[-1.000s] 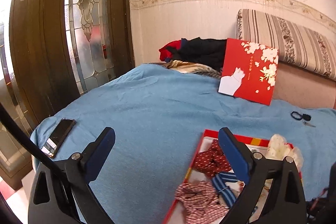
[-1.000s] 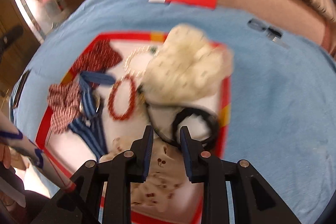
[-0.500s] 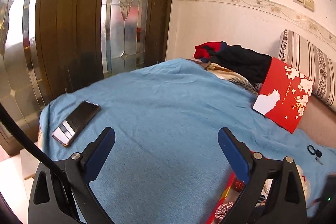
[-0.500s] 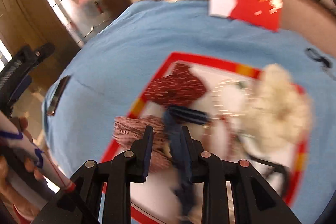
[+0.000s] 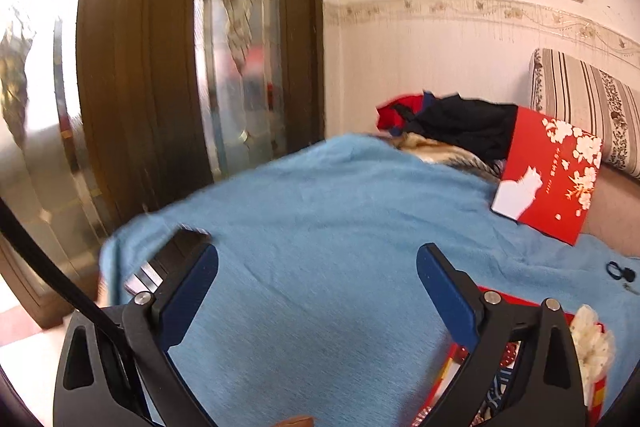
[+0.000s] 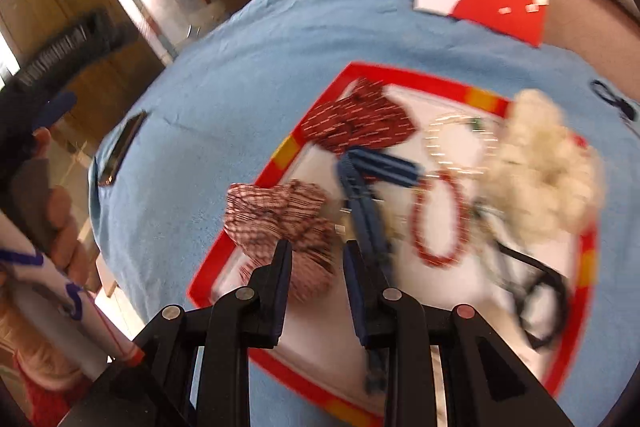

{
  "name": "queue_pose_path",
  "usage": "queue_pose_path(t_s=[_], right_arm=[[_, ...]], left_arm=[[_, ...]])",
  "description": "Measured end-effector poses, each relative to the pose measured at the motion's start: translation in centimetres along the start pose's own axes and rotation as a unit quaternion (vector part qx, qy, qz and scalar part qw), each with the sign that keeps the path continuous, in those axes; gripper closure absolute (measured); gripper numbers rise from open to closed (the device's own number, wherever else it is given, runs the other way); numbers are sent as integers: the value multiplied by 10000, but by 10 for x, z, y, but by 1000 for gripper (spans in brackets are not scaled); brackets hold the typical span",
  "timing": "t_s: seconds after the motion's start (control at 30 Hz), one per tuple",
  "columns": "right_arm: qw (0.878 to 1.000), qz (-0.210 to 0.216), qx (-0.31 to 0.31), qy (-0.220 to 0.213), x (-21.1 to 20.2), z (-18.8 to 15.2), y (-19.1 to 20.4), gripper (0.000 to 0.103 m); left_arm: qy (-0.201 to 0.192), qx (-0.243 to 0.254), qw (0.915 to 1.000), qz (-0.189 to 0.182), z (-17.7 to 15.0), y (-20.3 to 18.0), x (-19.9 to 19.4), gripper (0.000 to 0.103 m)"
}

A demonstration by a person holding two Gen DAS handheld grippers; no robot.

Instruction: Organize jewelry

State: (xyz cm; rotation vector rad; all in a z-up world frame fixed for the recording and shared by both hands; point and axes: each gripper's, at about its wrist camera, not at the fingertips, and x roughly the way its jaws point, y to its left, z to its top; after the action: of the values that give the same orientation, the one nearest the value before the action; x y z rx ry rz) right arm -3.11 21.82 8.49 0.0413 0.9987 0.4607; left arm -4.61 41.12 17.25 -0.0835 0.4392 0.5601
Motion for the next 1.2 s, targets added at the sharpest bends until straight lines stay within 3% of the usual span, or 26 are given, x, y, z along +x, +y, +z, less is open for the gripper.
queue_pose_path(t_s=[0.13,0.27,0.43,0.5,0.97,1.2], right_arm=[[9977,-416,321,-425,-50,-24,-37,67],[9927,-835,508,-704,-93,-50,-68,62],[9857,-1361,454,-886,-124,-70,-92,58],[9837,-1449,480,-953,-133,-78,-98,57],[9773,-1654,348,-1277,-165,-129,-96,47],[9763,-1639,499,-1322,-176,-138,-105,46]], left_arm=[[-512,89,9986,-39,5,-6,-37,0],[-781,322,9949,-560,3,-22,-90,0],[-12,251,9885,-1488,-25,-38,-138,0],[281,243,9859,-1632,-36,-43,-150,0],[1183,840,9778,-1515,-101,-80,-202,0],[1270,997,9754,-1503,-110,-87,-215,0]])
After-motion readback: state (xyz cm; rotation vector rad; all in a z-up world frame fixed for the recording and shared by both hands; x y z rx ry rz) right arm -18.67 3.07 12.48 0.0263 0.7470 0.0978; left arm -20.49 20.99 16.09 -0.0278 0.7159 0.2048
